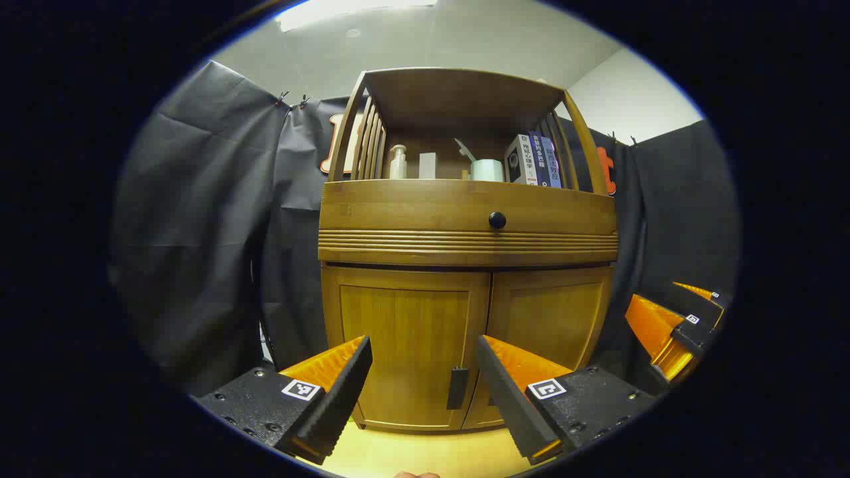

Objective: Open the right door of the double-door shoe cabinet with the right hand, and open the left door with the left hand.

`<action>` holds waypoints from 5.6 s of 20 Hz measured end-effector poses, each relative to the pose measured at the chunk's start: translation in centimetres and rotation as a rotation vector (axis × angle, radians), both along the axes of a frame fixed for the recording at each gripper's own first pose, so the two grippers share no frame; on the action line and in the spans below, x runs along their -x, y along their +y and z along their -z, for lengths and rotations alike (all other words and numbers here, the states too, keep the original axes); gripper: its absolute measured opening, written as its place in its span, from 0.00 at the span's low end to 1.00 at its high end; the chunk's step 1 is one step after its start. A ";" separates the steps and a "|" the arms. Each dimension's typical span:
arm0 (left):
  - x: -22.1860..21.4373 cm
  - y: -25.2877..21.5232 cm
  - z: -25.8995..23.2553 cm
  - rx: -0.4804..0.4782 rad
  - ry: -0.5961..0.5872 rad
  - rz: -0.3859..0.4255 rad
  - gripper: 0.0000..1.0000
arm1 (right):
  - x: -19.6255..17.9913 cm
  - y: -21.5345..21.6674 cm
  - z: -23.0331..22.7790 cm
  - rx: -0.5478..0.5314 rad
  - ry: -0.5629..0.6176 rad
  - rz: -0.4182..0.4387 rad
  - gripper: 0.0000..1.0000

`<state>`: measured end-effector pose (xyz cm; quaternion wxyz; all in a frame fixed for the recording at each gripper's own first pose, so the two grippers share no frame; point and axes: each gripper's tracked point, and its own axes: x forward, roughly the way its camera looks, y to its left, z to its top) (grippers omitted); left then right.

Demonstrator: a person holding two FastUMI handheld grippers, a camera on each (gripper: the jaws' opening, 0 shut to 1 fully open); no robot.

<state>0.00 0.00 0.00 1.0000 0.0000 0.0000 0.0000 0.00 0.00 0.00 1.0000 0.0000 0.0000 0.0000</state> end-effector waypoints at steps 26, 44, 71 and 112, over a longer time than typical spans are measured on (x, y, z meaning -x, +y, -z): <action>3.2 8.5 -0.6 -0.028 -0.023 -0.151 0.96 | -3.4 6.6 8.4 0.052 0.202 -0.103 0.98; 8.0 18.7 -0.4 -0.113 -0.004 -0.458 0.96 | -11.0 10.9 21.8 0.092 0.555 -0.131 0.60; 7.7 12.9 -0.1 -0.104 -0.013 -0.231 0.96 | -11.0 9.8 21.0 -0.073 0.576 -0.015 0.28; 0.9 -3.9 4.8 -0.044 0.078 0.207 0.99 | -10.2 -0.5 18.2 -0.101 0.611 0.273 0.07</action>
